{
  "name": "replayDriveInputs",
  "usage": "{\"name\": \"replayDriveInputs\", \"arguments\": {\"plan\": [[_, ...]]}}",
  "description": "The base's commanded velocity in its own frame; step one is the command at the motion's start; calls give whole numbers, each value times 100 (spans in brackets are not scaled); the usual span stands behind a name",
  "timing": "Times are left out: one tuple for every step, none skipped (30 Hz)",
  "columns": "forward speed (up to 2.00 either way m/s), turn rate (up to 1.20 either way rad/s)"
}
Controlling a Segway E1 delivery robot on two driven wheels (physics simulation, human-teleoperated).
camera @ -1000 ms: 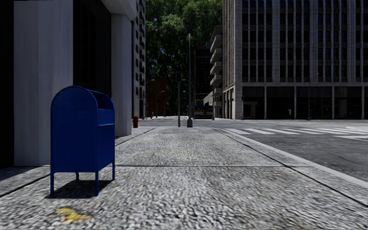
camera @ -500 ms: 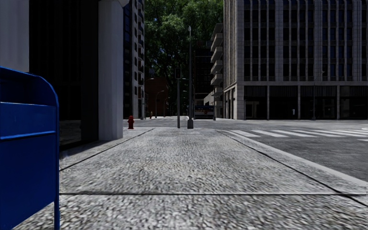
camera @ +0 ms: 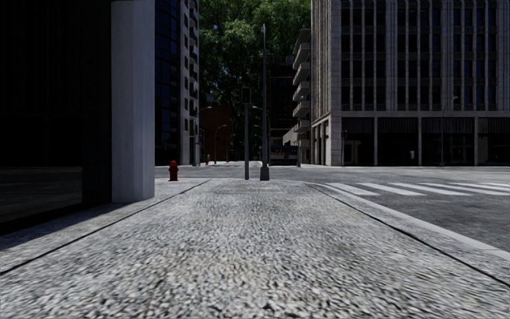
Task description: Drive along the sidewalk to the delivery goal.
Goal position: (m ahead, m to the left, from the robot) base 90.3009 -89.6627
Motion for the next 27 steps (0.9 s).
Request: {"name": "replayDriveInputs", "arguments": {"plan": [[200, 0], [200, 0], [200, 0], [200, 0], [200, 0], [200, 0], [200, 0], [200, 0], [200, 0], [200, 0], [200, 0], [200, 0], [200, 0], [200, 0], [200, 0], [200, 0], [200, 0], [200, 0], [200, 0], [200, 0], [200, 0], [200, 0], [200, 0], [200, 0], [200, 0], [200, 0], [200, 0]]}}
